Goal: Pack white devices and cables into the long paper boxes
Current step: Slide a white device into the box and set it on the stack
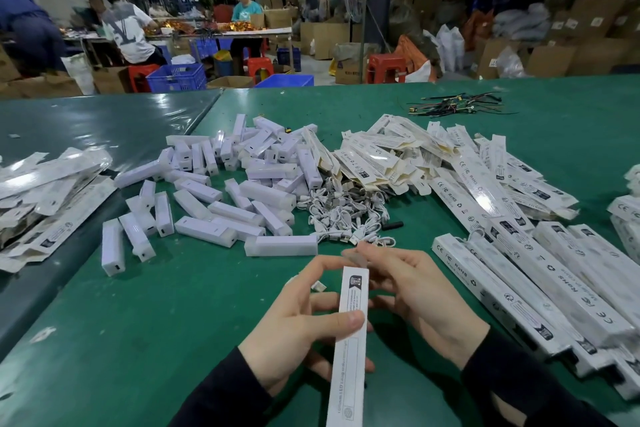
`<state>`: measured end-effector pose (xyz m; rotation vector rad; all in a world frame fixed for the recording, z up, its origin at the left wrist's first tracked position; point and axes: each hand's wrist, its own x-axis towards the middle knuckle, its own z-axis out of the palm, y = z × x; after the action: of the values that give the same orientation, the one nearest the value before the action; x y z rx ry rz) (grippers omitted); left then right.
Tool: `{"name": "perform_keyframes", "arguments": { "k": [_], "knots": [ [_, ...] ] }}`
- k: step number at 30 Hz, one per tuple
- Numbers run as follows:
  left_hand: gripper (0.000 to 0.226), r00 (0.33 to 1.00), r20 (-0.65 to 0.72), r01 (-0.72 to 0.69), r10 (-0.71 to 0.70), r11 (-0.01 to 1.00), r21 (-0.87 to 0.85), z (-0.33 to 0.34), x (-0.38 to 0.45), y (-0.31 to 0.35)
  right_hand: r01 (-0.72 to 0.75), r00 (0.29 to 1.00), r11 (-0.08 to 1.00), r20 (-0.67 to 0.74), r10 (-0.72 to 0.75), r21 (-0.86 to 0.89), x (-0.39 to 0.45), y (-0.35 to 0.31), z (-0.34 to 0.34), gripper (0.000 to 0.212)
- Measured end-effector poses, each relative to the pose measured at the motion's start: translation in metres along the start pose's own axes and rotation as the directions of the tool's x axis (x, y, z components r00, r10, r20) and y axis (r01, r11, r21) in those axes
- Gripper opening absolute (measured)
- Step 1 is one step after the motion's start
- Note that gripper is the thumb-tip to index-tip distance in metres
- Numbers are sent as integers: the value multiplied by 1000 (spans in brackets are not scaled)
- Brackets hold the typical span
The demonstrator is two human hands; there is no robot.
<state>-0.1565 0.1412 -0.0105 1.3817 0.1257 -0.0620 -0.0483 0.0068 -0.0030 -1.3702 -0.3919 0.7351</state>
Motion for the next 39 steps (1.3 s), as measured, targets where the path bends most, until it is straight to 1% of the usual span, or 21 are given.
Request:
{"name": "perform_keyframes", "arguments": {
  "k": [5, 10, 12, 15, 17, 19, 22, 24, 25, 26, 27, 28, 29, 30, 31, 32, 34, 35, 36, 38, 39],
  "knots": [
    [44, 1000, -19, -6, 5, 999, -33, 1, 0, 0, -52, 999, 999, 4, 52, -7, 0, 1, -3, 18],
    [57, 998, -62, -26, 24, 999, -35, 0, 2, -3, -56, 998, 998, 6, 56, 6, -1, -2, -3, 16],
    [59, 996, -91, -18, 12, 998, -67, -2, 2, -1, -16, 1000, 1000, -1, 16, 1, -1, -2, -2, 16],
    [60, 993, -112, 5, -20, 992, -127, -6, 1, 5, 102, 994, 994, -23, -103, -45, -4, -1, 1, 18],
    [56, 994, -109, 7, -25, 986, -165, -8, 0, 11, 204, 978, 972, -25, -208, -118, -5, 2, 3, 23],
    [55, 994, -102, 10, -29, 983, -181, -8, -1, 15, 287, 956, 937, 4, -292, -199, -7, 4, 2, 24],
    [54, 993, -108, 27, -47, 983, -180, -7, -2, 16, 296, 955, 938, 76, -287, -181, -7, 7, 1, 22],
    [53, 991, -116, 38, -59, 984, -172, -9, -2, 18, 286, 958, 937, 88, -274, -199, -4, 7, -1, 20],
    [57, 993, -104, 40, -58, 984, -174, -10, -2, 18, 275, 961, 945, 86, -263, -180, -2, 8, -1, 20],
    [63, 994, -92, 45, -64, 980, -195, -11, -2, 19, 259, 965, 959, 81, -251, -114, 1, 10, 0, 20],
    [69, 995, -76, 41, -64, 961, -273, -13, -1, 18, 245, 967, 969, 76, -243, -15, 2, 10, 1, 21],
    [70, 994, -81, 35, -74, 914, -404, -15, -1, 18, 249, 965, 966, 62, -253, 63, 3, 11, 1, 22],
    [71, 990, -117, 5, -79, 850, -526, -18, -1, 16, 270, 961, 958, 39, -275, 101, 3, 11, 2, 23],
    [73, 979, -189, -53, -76, 803, -593, -21, -1, 13, 299, 953, 949, 17, -302, 103, 2, 12, 4, 24],
    [77, 958, -280, -120, -66, 793, -598, -25, 1, 10, 326, 945, 942, -1, -327, 83, 1, 14, 6, 25],
    [82, 925, -376, -184, -54, 802, -568, -26, 2, 9, 353, 936, 935, -13, -352, 39, 0, 17, 9, 27],
    [81, 832, -555, -296, -15, 834, -466, -26, 6, 8, 399, 916, 907, 3, -402, -134, -4, 23, 17, 31],
    [75, 777, -629, -339, 7, 847, -409, -25, 7, 9, 428, 902, 871, 46, -430, -240, -6, 26, 22, 32],
    [65, 733, -679, -368, 26, 856, -364, -23, 8, 10, 474, 879, 814, 121, -461, -336, -8, 29, 26, 32],
    [40, 684, -728, -400, 36, 854, -333, -22, 9, 10, 589, 804, 653, 269, -530, -476, -9, 34, 33, 25],
    [30, 670, -742, -414, 25, 841, -347, -22, 8, 11, 630, 766, 569, 300, -569, -529, -6, 35, 35, 22]
  ]
}}
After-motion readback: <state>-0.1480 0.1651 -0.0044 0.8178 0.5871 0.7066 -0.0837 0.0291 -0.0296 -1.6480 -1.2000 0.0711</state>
